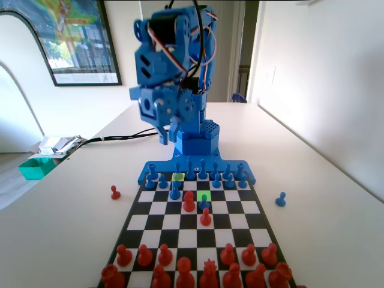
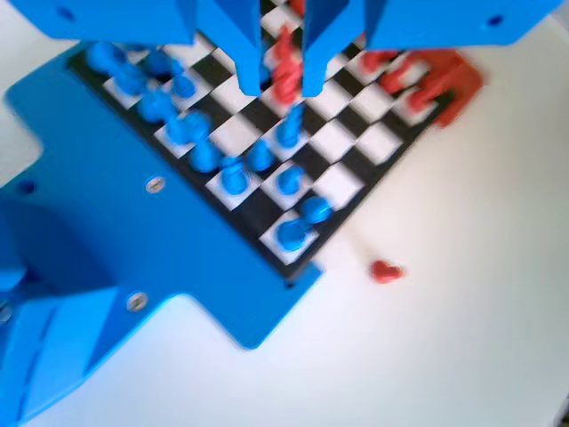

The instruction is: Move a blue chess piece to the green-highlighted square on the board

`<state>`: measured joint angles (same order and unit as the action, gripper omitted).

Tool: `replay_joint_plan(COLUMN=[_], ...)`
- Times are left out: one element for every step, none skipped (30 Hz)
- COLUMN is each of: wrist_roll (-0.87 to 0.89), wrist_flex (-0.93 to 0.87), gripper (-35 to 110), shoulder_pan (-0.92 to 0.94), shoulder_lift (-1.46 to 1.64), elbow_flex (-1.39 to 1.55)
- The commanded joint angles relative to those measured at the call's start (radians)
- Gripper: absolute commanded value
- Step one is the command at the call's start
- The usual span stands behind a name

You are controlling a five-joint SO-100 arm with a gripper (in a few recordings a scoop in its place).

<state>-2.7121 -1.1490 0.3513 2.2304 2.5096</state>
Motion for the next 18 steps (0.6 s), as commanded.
replay_joint_plan(wrist_roll=[-0.032, -0.032, -0.029, -0.028, -0.028, -0.028, -0.028, -0.021, -0.015, -0.011, -0.009, -0.009, -0.011, -0.011, -0.011, -0.011, -0.012, -0.015], wrist_flex=[0.055, 0.078, 0.107, 0.138, 0.166, 0.184, 0.196, 0.204, 0.207, 0.210, 0.215, 0.219, 0.221, 0.221, 0.222, 0.225, 0.229, 0.229], gripper=[9, 9, 9, 9, 9, 9, 9, 9, 9, 9, 9, 9, 9, 9, 9, 9, 9, 9], shoulder_pan=[0.009, 0.003, -0.005, -0.012, -0.017, -0.023, -0.029, -0.035, -0.043, -0.049, -0.051, -0.055, -0.058, -0.060, -0.063, -0.064, -0.064, -0.063], shoulder_lift=[-0.015, -0.028, -0.041, -0.054, -0.067, -0.083, -0.097, -0.107, -0.115, -0.120, -0.120, -0.120, -0.120, -0.118, -0.115, -0.112, -0.107, -0.103], elbow_flex=[0.034, 0.044, 0.058, 0.074, 0.086, 0.091, 0.094, 0.094, 0.094, 0.094, 0.098, 0.101, 0.107, 0.112, 0.120, 0.124, 0.130, 0.137])
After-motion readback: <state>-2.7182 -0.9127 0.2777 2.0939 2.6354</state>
